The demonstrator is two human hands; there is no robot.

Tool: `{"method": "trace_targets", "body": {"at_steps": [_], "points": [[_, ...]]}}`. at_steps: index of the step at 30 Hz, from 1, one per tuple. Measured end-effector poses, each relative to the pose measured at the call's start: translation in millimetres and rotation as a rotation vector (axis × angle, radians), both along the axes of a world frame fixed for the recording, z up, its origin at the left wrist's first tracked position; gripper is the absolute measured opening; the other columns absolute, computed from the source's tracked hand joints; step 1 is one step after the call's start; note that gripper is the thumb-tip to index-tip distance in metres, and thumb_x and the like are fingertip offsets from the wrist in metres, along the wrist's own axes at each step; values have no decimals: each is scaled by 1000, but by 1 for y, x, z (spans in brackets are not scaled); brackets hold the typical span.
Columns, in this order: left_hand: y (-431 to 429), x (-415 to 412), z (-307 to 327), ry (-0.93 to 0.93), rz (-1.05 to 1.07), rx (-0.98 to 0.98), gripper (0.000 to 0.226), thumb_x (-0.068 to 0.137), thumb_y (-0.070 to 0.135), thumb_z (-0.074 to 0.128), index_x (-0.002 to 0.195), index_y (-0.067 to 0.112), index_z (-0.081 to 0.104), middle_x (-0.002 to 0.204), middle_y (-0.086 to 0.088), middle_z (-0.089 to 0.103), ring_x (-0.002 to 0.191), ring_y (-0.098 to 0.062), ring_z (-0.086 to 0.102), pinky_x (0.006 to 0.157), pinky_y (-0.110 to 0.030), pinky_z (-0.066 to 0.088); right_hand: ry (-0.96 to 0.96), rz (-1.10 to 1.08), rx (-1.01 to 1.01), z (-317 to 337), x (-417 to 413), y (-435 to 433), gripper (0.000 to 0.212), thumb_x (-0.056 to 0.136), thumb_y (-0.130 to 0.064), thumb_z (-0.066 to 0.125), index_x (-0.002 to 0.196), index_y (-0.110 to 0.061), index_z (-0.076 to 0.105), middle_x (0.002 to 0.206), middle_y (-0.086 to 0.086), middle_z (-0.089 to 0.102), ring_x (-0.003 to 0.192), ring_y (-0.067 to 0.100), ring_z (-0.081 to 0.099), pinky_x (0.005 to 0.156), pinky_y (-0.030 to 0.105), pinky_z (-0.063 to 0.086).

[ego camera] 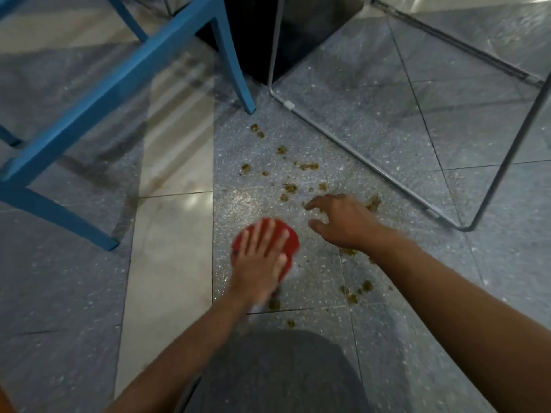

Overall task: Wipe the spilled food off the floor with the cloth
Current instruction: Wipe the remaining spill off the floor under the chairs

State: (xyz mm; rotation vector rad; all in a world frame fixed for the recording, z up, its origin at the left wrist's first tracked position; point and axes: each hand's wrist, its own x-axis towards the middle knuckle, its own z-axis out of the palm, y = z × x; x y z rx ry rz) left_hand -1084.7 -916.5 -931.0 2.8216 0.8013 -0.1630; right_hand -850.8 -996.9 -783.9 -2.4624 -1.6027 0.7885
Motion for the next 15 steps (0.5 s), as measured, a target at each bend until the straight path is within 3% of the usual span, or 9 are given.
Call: {"method": "trace_targets", "body": {"at_steps": [2,4,6,10,12,15], "points": [[-27,-43,-7,0,-220,14,60,114,50,25,172,37,12,181,-1,3,167,-31,2,131,-58,14,2,13,15,3,1,-1,44,95,-48,59,136,-32,57,137,4,63,124,28,57,104,43,48],[-4,-85,-4,28,-271,30,61,113,52,25,171,39,15,181,1,6,167,-27,5,131,-56,17,-7,19,29,5,6,-3,43,96,-47,60,136,-30,58,136,4,63,124,28,57,103,42,48],[35,-104,5,34,-82,71,62,111,54,25,171,39,15,181,0,7,167,-25,6,130,-57,20,-24,25,35,4,8,-6,43,96,-47,60,135,-30,59,136,5,64,123,28,58,102,41,49],[53,-38,18,-8,449,-25,66,110,56,13,172,32,9,181,-8,-2,166,-32,-7,133,-59,3,-17,53,9,-1,-2,-10,44,96,-46,60,136,-29,58,137,5,63,124,29,57,102,41,49],[17,-3,16,2,350,-34,65,111,55,11,172,32,4,180,-9,-7,166,-34,-12,132,-60,3,0,88,5,-1,-15,-5,44,95,-45,60,136,-29,58,138,5,63,124,28,57,103,42,48],[-57,-18,-2,-1,-118,-52,63,114,53,22,172,32,9,181,-6,-1,167,-35,-3,131,-62,14,27,154,41,-1,-34,3,44,94,-43,61,136,-29,59,138,3,63,124,27,57,103,43,48]]}}
